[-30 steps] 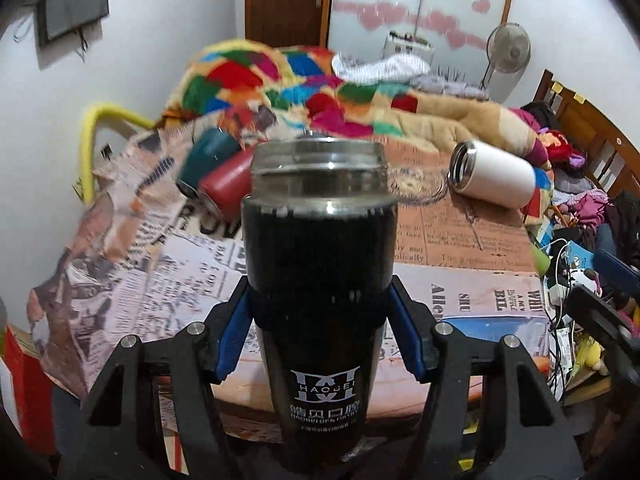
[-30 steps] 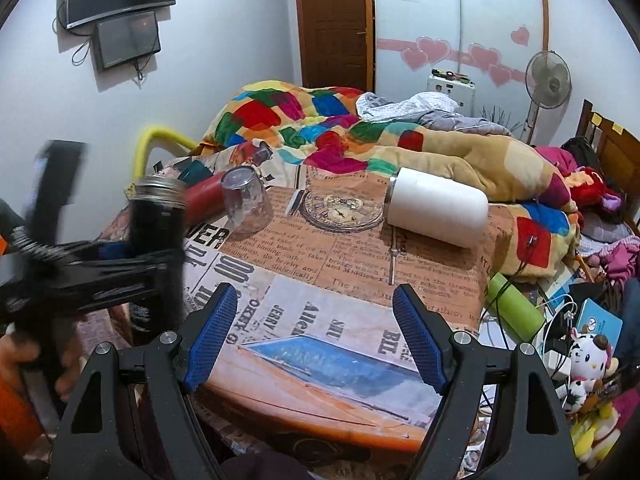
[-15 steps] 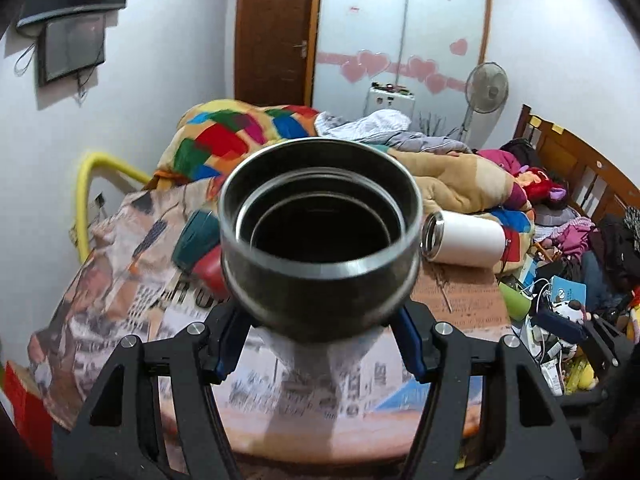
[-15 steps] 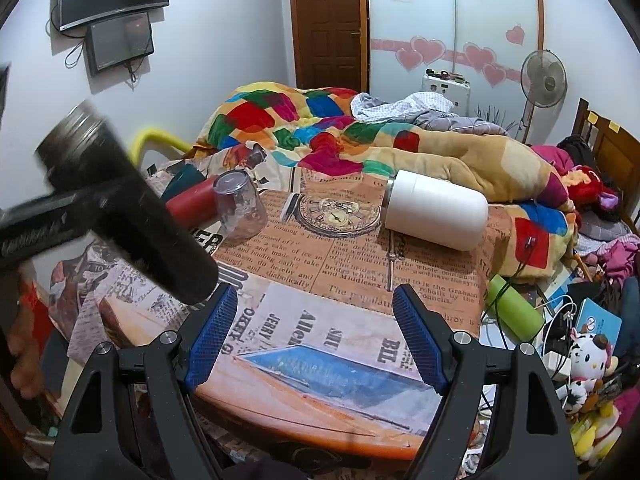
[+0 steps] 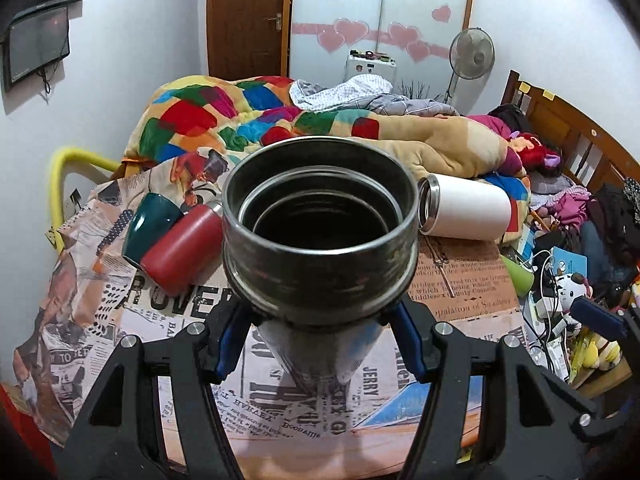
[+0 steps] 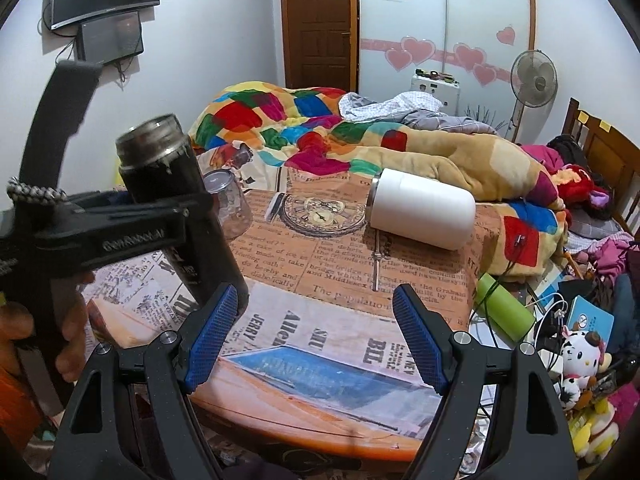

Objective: Flip cup upright
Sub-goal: 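Lower the upright thermos onto the table and open the right gripper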

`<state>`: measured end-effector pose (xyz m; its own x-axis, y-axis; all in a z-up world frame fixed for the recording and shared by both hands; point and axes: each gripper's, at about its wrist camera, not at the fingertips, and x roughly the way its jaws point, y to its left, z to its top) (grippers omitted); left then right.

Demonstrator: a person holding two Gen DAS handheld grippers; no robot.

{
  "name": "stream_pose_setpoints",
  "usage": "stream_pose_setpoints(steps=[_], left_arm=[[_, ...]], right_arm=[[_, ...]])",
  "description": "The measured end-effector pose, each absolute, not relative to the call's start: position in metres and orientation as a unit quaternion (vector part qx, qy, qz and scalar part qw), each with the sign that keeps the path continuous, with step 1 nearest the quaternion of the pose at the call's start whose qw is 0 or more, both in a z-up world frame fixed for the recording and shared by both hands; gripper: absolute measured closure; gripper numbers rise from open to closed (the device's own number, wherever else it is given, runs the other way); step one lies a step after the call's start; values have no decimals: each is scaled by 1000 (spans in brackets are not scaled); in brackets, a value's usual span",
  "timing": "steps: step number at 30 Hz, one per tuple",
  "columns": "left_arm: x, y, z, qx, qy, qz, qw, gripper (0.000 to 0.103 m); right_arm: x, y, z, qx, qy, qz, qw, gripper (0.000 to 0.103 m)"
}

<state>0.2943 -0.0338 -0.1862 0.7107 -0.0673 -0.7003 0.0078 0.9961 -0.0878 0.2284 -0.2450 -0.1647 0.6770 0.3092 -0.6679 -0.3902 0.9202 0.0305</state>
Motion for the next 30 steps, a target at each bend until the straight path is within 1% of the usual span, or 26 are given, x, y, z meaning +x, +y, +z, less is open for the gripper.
stream_pose_setpoints(steps=[5,9,12,15,20,22,24,30], left_arm=[[290,-37,-187,-32,376,-25,926,40],[288,-43,-183,-15,389,-41,920,39],[282,-47,-174,2,396,-40,918,38],[266,-45,-155,8,381,-41,924,38],[218,-32,-102,-6,327,-56,943,38],[191,-27,-78,-8,293,-54,955,35],[166,-22,-57,-11,259,-50,965,28],[91,-8,-12,-18,167,-33,985,26]], right_arm=[[227,-245,-162,-52,351,188,916,25],[222,-247,-155,-47,346,186,919,25],[215,-250,-147,-44,337,185,922,25],[205,-252,-134,-40,321,183,928,25],[178,-256,-97,-31,273,183,944,25],[162,-258,-78,-24,242,184,952,25],[146,-259,-62,-17,213,186,959,25],[101,-261,-22,14,134,206,969,25]])
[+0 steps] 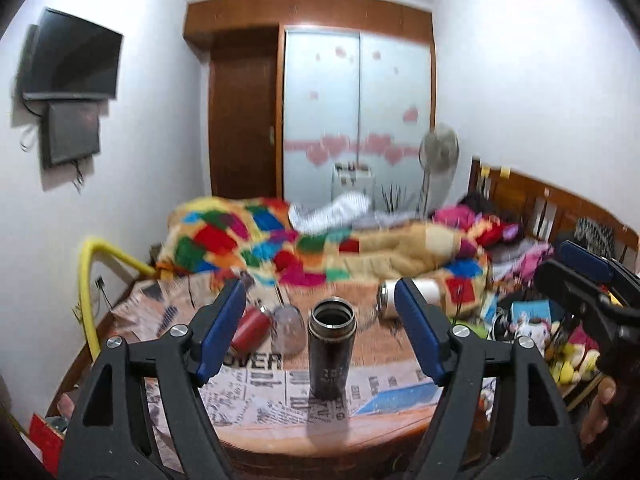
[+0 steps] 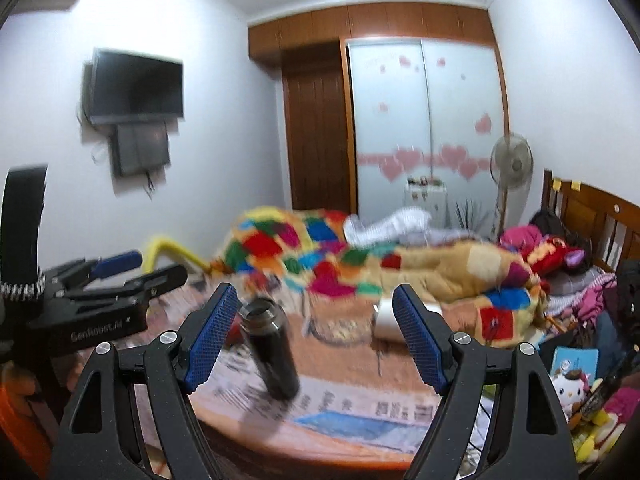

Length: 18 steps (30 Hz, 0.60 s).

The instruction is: Flip cup upright

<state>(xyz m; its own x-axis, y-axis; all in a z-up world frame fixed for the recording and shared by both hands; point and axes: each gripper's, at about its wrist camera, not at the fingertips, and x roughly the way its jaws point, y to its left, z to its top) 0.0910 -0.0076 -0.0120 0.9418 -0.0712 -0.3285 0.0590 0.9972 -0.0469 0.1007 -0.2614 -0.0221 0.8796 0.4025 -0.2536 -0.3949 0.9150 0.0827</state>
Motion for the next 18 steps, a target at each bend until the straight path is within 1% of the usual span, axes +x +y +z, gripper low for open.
stream_pose_setpoints(steps=[4,6,7,9,12,13,14,16,18], left_arm=[[51,0,3,-31,125,-26,991,25],[35,2,8,-36,110,-24,993,24],[29,2,9,-38,105,-23,994,23],[19,2,11,-37,92,-19,995,16],[6,1,12,-32,76,-10,997,13],[2,1,12,-33,75,-8,997,12],[0,2,12,-37,74,-9,997,9],[-4,3,11,-42,72,-8,996,5],[-7,5,10,-45,71,-4,996,2]], right_arm=[[76,-263,-6,27,93,210,973,25],[67,-263,-2,32,80,213,973,24],[64,-264,-2,36,75,215,973,22],[58,-263,-2,40,71,217,973,19],[51,-260,-5,35,69,213,974,18],[50,-258,-7,30,70,209,975,15],[47,-258,-7,29,70,207,975,10],[44,-258,-9,26,68,201,977,4],[42,-257,-10,22,67,195,978,0]])
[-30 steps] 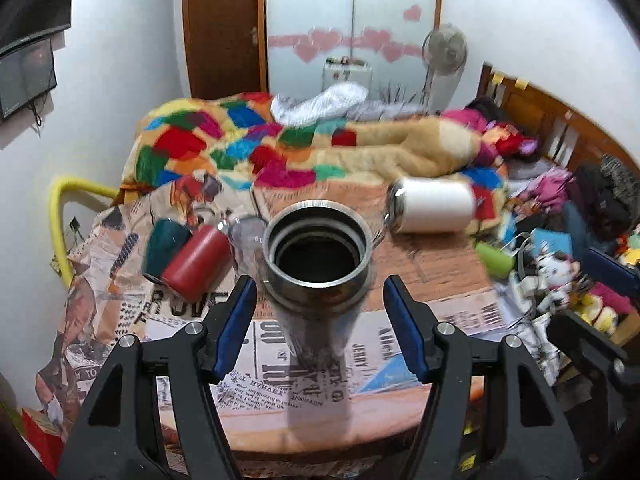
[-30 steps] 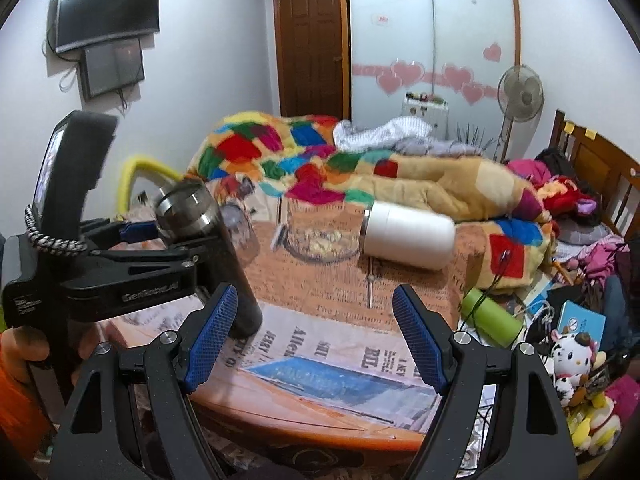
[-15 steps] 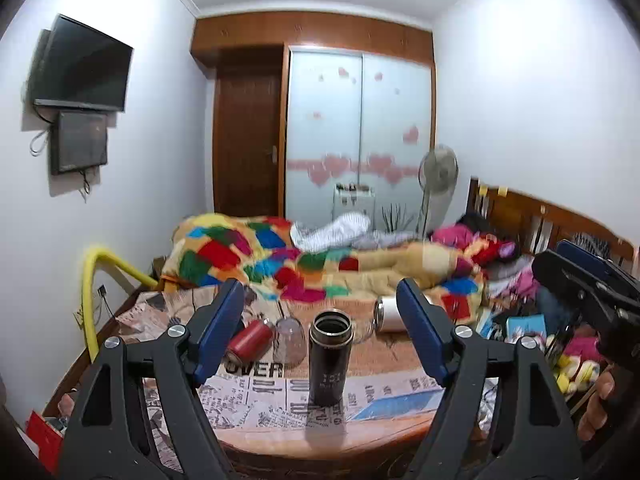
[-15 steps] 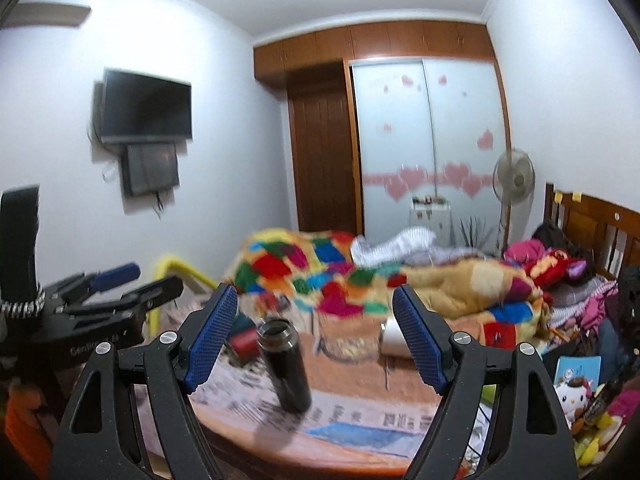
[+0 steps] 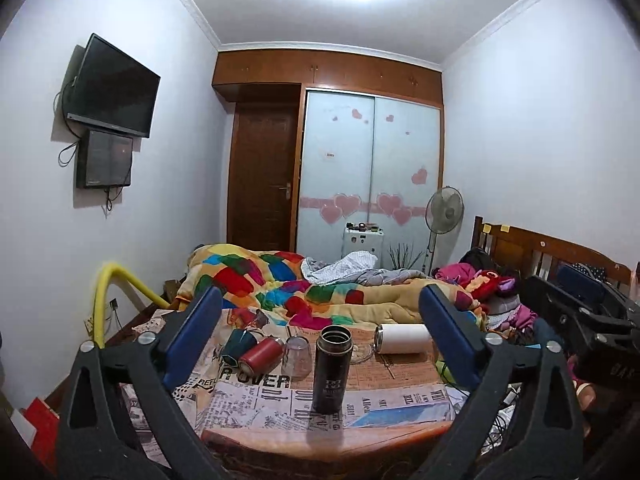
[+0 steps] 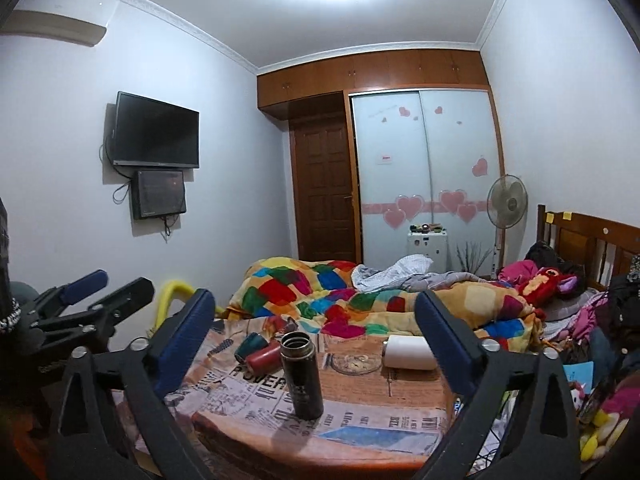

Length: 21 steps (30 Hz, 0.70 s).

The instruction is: Flip cup upright

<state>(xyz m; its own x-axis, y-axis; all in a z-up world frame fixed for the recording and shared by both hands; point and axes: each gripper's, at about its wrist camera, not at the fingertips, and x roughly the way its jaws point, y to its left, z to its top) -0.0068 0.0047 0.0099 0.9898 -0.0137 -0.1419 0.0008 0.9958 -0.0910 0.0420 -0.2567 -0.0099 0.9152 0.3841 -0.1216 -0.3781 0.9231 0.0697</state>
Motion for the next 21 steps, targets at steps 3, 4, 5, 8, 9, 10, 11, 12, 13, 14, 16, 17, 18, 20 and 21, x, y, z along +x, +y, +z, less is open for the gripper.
stream_pose_setpoints(steps=[3,4,5,8,9,10,11,12,13,14,16,17,18,20,21], left_arm=[[-8,6,9,-48,74,0,996,2],[-9,6,8,-50,75,1,996,2],[-8,7,8,-51,75,2,996,2],[-8,8,7,-52,78,6,996,2],[-8,8,6,-52,79,7,996,2],[-7,8,6,-52,80,8,995,2],[-6,8,5,-52,81,9,995,2],[-6,7,4,-51,82,11,995,2],[-5,7,3,-50,83,12,995,2],[-4,7,3,-49,83,15,995,2],[-4,6,1,-48,84,17,995,2],[-3,6,1,-48,85,17,995,1],[-3,6,0,-48,86,17,995,1],[-1,6,-1,-47,88,16,995,1],[0,5,-1,-47,88,16,995,1]], right_arm=[[42,-256,-9,19,69,194,978,0],[41,-257,-9,20,70,194,978,0],[43,-256,-9,20,72,194,978,0],[39,-261,-11,21,75,195,978,0],[38,-260,-12,21,77,195,978,0],[39,-261,-12,21,78,195,977,0],[39,-261,-12,21,80,196,977,0],[38,-261,-13,21,80,196,977,0],[38,-261,-13,21,81,196,977,0],[38,-260,-12,22,82,196,977,0],[38,-260,-13,21,84,197,977,0],[38,-260,-12,20,84,197,977,0],[38,-260,-13,20,84,197,977,0],[38,-259,-13,18,86,198,976,0],[39,-258,-13,18,86,197,976,0]])
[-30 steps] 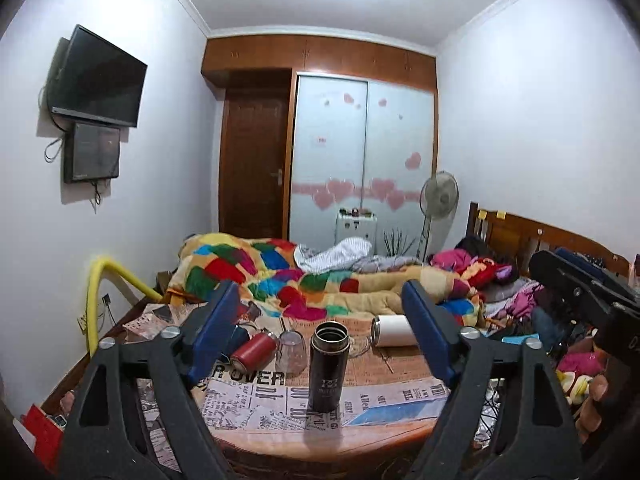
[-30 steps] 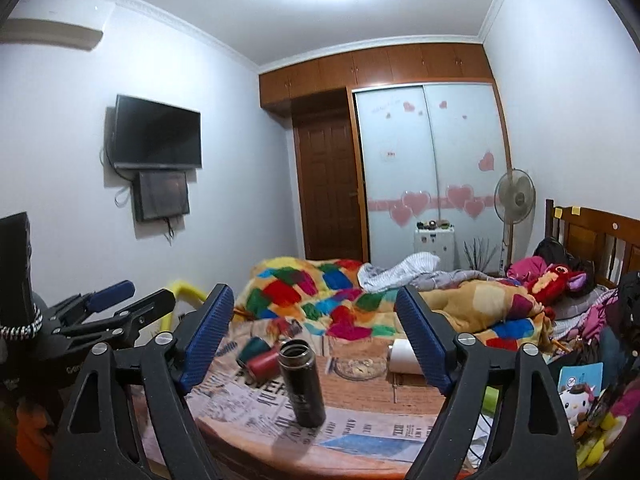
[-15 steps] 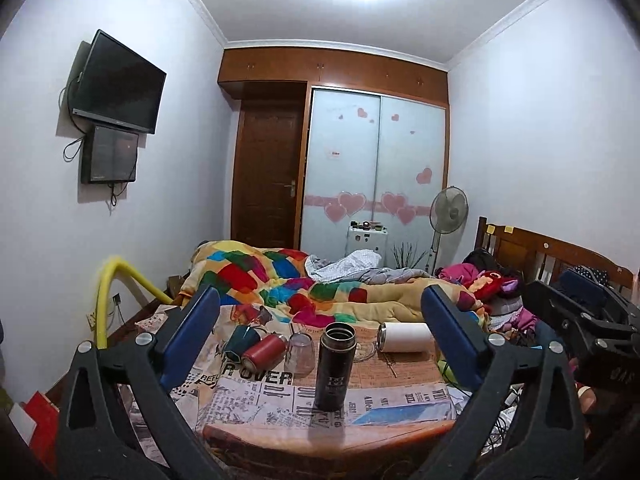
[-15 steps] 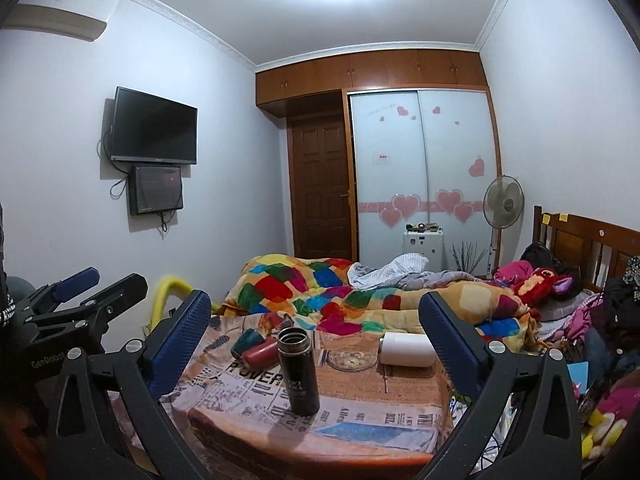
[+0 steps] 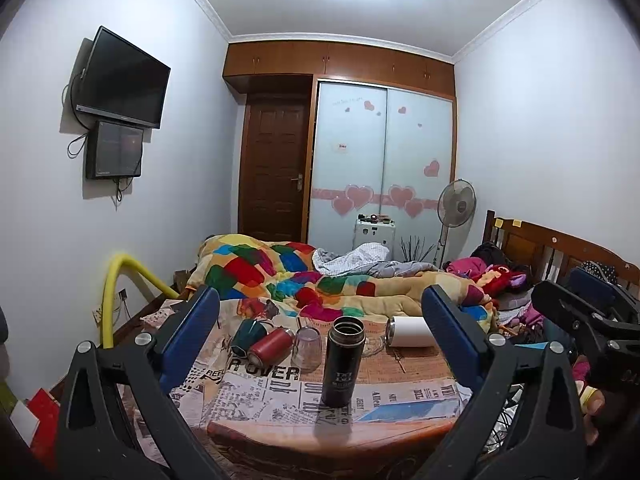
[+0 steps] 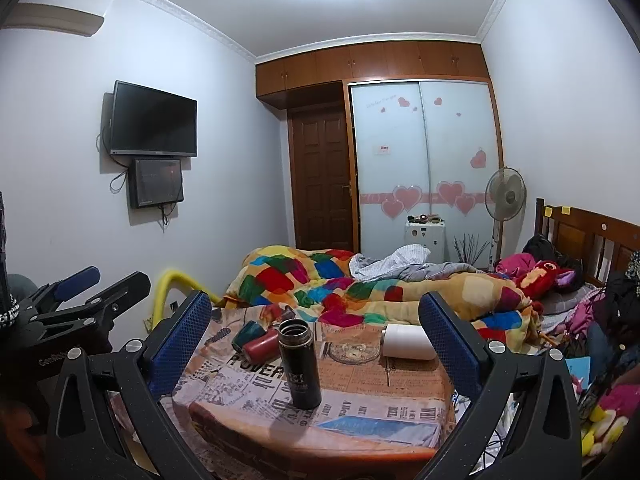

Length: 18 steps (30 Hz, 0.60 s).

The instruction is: Flip cup upright

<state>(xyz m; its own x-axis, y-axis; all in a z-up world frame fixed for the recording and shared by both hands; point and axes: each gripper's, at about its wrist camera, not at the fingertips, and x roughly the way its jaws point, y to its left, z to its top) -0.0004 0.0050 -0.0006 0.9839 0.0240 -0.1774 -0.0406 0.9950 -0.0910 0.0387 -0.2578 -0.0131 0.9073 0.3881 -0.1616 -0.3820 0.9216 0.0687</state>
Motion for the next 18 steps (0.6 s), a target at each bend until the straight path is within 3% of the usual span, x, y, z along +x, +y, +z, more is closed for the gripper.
stream_pose_setpoints(steps=[18], left_arm=[[2,7,1,-46,86,7,995,0]], right_arm=[[40,-254,-14,15,94,197,976,0]])
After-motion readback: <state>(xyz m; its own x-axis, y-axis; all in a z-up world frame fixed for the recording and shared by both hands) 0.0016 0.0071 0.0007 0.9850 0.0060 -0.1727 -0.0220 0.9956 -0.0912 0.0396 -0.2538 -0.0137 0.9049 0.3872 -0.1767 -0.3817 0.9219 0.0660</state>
